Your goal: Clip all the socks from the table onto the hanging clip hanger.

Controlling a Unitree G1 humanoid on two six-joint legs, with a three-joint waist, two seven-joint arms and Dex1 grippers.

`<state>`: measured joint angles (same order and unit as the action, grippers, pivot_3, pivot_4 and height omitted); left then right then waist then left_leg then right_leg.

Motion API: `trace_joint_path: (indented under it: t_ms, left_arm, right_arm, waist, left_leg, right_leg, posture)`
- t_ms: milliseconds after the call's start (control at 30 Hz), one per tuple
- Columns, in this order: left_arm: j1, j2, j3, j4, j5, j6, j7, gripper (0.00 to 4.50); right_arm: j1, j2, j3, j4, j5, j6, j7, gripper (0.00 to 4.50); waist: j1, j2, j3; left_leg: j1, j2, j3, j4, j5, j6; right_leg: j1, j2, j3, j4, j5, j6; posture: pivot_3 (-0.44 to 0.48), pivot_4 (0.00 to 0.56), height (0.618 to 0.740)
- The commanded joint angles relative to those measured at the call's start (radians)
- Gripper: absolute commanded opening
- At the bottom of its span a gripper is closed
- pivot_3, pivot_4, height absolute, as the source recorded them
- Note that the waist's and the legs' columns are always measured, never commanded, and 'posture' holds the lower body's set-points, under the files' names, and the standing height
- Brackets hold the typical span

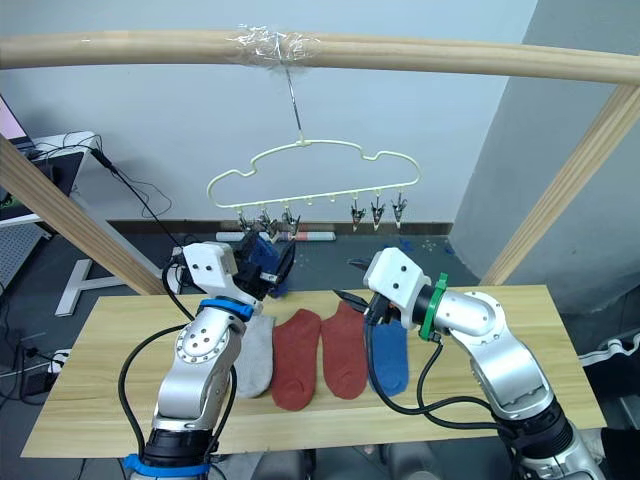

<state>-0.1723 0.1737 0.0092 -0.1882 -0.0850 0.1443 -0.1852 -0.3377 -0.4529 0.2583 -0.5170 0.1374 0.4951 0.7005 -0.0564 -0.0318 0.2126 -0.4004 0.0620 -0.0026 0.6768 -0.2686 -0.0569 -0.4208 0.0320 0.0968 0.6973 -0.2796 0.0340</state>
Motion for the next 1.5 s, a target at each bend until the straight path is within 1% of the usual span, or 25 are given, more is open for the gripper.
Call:
trace_joint_path:
  t_ms: [33,333,533,933,1500]
  left_arm:
    - [-0.024,-0.007,0.015,-0.008,-0.006,-0.019,0.007,3.35]
    - [-0.048,-0.031,0.035,0.047,-0.009,-0.051,0.024,3.35]
    - [-0.04,-0.017,0.038,0.092,-0.001,-0.087,0.016,3.35]
    - [-0.093,-0.013,0.049,0.198,-0.003,-0.182,0.005,3.35]
    - [-0.158,-0.01,0.055,0.194,0.003,-0.206,0.011,3.35]
  right_arm:
    - [-0.025,-0.008,-0.01,-0.035,0.015,-0.005,0.007,2.52]
    - [-0.035,-0.01,-0.012,-0.024,0.017,-0.009,0.01,2.52]
    - [-0.042,-0.007,-0.011,-0.021,0.021,-0.007,0.013,2.52]
    - [-0.096,0.02,-0.022,0.015,0.054,-0.032,0.027,2.52]
    - [-0.104,0.018,-0.023,0.044,0.062,-0.054,0.037,2.52]
  waist:
    - [0.0,0.0,0.0]
    - [-0.001,0.0,0.0]
    - [-0.001,0.0,0.0]
    - [-0.001,0.0,0.0]
    - [-0.001,0.0,0.0]
  left_leg:
    - [0.0,0.0,0.0,0.0,0.0,0.0]
    - [0.0,0.0,0.0,0.0,0.0,0.0]
    - [0.0,0.0,0.0,0.0,0.0,0.0]
    - [0.0,0.0,0.0,0.0,0.0,0.0]
    - [0.0,0.0,0.0,0.0,0.0,0.0]
  right_leg:
    - [0.0,0.0,0.0,0.0,0.0,0.0]
    - [0.0,0.0,0.0,0.0,0.0,0.0]
    - [0.0,0.0,0.0,0.0,0.0,0.0]
    - [0.0,0.0,0.0,0.0,0.0,0.0]
    - [0.0,0.0,0.0,0.0,0.0,0.0]
  posture:
    - [-0.071,0.188,0.705]
    - [-0.075,0.189,0.705]
    - [-0.074,0.189,0.705]
    - [-0.073,0.191,0.705]
    - [-0.064,0.193,0.705]
